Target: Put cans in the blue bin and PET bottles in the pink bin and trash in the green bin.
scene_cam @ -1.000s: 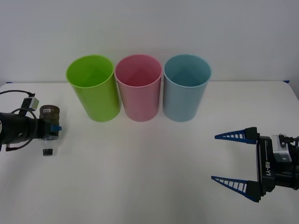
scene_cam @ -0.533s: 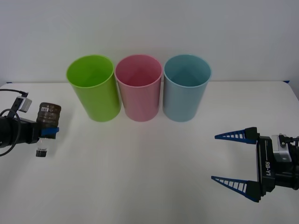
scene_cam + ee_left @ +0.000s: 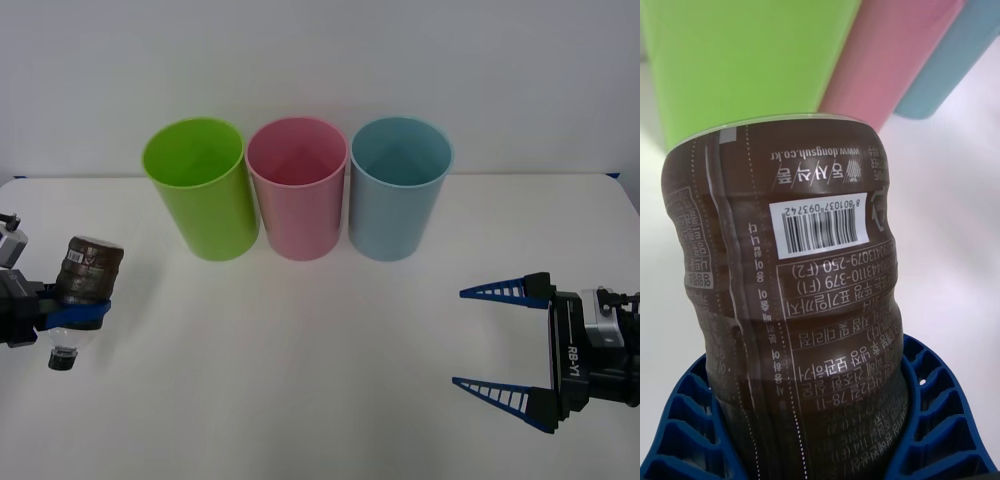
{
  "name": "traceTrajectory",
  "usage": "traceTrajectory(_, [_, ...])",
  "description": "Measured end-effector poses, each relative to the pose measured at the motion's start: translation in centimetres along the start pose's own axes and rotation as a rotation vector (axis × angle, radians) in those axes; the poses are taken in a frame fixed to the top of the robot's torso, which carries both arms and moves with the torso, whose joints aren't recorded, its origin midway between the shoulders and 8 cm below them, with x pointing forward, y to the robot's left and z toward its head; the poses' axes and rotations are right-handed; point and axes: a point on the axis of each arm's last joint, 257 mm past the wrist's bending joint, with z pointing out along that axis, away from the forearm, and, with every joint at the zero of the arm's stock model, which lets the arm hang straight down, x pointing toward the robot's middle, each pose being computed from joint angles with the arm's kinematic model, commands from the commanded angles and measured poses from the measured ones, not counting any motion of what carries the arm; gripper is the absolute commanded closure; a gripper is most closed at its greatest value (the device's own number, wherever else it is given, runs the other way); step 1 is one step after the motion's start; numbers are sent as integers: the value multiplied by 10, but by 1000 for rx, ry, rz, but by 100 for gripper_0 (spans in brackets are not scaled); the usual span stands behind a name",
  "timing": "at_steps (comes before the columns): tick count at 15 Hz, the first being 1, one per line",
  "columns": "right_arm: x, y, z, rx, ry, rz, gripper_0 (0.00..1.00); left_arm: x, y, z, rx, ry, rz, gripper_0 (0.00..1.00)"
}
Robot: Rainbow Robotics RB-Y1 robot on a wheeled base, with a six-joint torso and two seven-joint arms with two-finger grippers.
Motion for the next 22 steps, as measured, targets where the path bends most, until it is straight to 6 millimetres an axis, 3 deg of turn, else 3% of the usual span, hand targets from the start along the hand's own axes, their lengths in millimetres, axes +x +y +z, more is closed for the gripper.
traceTrajectory(6, [0, 0, 0, 0, 0, 0, 0, -57, -48, -7, 158, -277, 100, 100])
traceTrajectory(10, [0, 0, 0, 0, 0, 0, 0, -85, -59, -14, 187, -410, 159, 100])
traceTrajectory(16, [0, 0, 0, 0, 0, 0, 0, -162, -75, -30, 250, -574, 202, 100])
traceTrajectory(22, [0, 0, 0, 0, 0, 0, 0, -241, -82, -14, 212, -660, 242, 100])
